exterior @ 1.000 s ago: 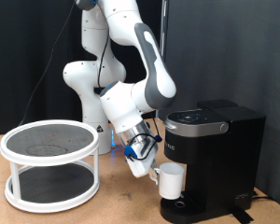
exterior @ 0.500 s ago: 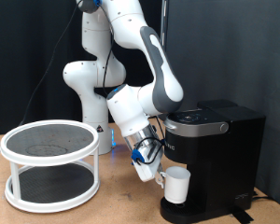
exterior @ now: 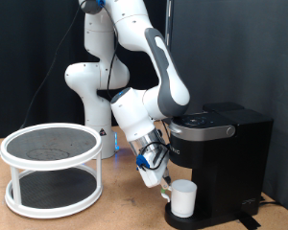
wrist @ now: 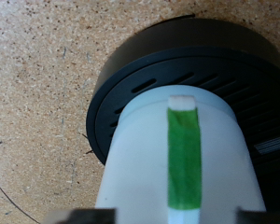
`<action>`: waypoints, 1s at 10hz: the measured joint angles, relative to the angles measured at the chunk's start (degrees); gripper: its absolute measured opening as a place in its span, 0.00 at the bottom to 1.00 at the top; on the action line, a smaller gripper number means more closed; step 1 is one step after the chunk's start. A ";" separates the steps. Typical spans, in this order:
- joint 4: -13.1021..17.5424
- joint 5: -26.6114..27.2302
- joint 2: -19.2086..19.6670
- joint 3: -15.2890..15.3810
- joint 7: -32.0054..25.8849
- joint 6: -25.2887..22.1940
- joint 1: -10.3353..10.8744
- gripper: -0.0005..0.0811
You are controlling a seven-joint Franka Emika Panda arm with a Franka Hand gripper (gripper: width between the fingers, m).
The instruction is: Make a cup of coffee with the keurig machine
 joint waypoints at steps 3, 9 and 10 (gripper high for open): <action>-0.03 -0.44 0.00 -0.07 1.05 -0.48 -0.02 0.50; -6.53 -4.77 -3.94 -1.83 -3.99 -6.61 -2.79 0.90; -7.91 -4.74 -5.27 -2.30 -5.73 -8.32 -3.74 0.90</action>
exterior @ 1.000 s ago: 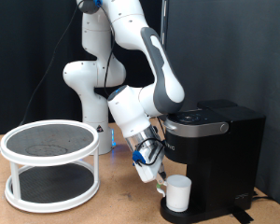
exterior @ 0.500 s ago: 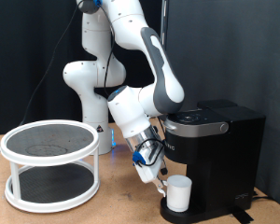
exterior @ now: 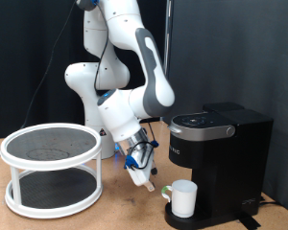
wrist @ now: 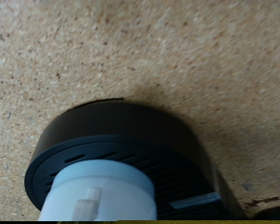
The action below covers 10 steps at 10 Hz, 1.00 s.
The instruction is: Make a cup of coffee with the keurig machine
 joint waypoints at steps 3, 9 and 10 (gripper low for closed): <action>-1.78 -0.31 -2.37 -0.27 -1.80 -2.96 -0.90 0.91; -6.48 1.83 -15.27 -1.33 -11.00 -20.24 -1.29 0.91; -6.95 0.59 -17.49 -1.54 -9.62 -22.47 -1.45 0.91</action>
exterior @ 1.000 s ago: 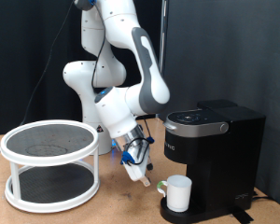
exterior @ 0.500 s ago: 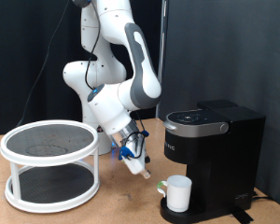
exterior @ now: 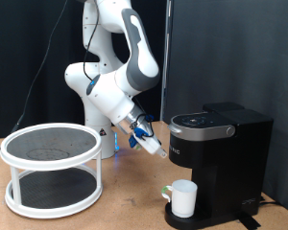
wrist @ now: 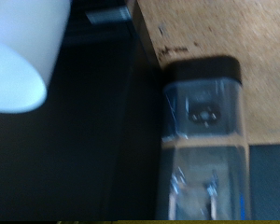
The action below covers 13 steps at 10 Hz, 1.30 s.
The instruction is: Make a cup of coffee with the keurig machine
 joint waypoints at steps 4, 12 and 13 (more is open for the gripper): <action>-1.18 -5.77 -9.04 -1.29 7.23 -9.02 -0.32 0.91; -1.49 -6.38 -24.55 -3.31 16.69 -19.74 -0.33 0.91; -1.34 -6.39 -26.46 -3.47 18.61 -20.27 -0.33 0.91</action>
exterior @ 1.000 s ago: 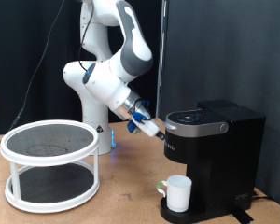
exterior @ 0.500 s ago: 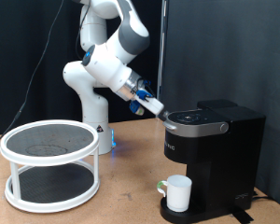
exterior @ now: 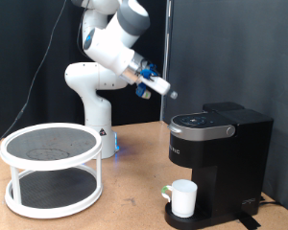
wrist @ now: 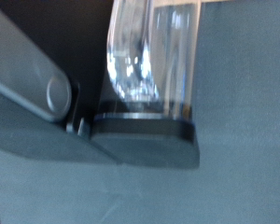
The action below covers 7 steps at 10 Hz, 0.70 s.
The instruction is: Make a cup of coffee with the keurig machine
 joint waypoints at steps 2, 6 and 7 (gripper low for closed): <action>-0.43 -0.08 -2.04 -0.04 1.73 -0.29 0.01 0.91; 5.13 0.02 -0.76 1.48 2.39 3.61 -0.20 0.91; 7.54 -5.51 -0.07 3.28 5.06 4.98 -0.97 0.91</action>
